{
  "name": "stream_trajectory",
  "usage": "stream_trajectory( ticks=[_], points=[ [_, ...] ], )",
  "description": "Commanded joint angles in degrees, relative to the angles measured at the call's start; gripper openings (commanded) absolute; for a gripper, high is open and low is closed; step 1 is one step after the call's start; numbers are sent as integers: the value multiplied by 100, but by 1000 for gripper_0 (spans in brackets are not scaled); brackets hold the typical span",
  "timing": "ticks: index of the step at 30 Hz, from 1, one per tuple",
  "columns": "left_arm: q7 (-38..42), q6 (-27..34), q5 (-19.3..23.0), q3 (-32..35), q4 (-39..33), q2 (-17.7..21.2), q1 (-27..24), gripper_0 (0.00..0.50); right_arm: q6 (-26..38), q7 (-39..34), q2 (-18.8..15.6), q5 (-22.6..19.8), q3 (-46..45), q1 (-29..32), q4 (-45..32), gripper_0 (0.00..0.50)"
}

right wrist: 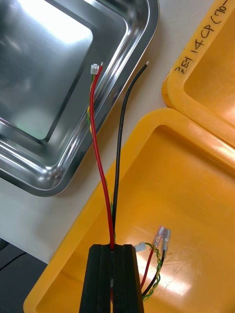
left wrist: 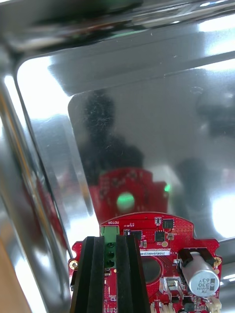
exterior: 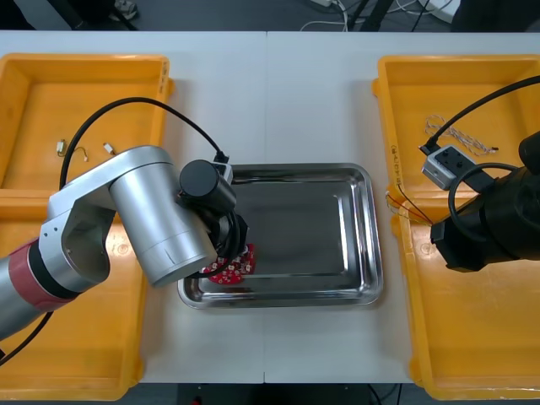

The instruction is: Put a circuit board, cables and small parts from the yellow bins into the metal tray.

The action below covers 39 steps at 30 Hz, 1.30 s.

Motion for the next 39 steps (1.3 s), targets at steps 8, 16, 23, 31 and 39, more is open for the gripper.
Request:
stream_trajectory(
  ticks=[8, 16, 23, 31, 39],
  points=[
    [-42, -224, -136, -292, 163, -194, -296, 0, 25, -287, -71, -11, 33, -119, -179, 0],
    [-42, -320, -144, -363, 251, -194, -296, 0, 25, -305, -27, -108, 33, -102, -179, 1],
    [-42, -364, -197, -424, 269, -203, -287, 0, 25, -331, -27, -82, 33, -102, -179, 0],
    [-33, -373, -197, -486, 286, -203, -287, 0, 25, -358, -9, -55, 33, -102, -179, 0],
    [-33, -400, -188, -486, 348, -212, -287, 0, 25, -358, 8, -55, 33, -102, -179, 0]
  ],
)
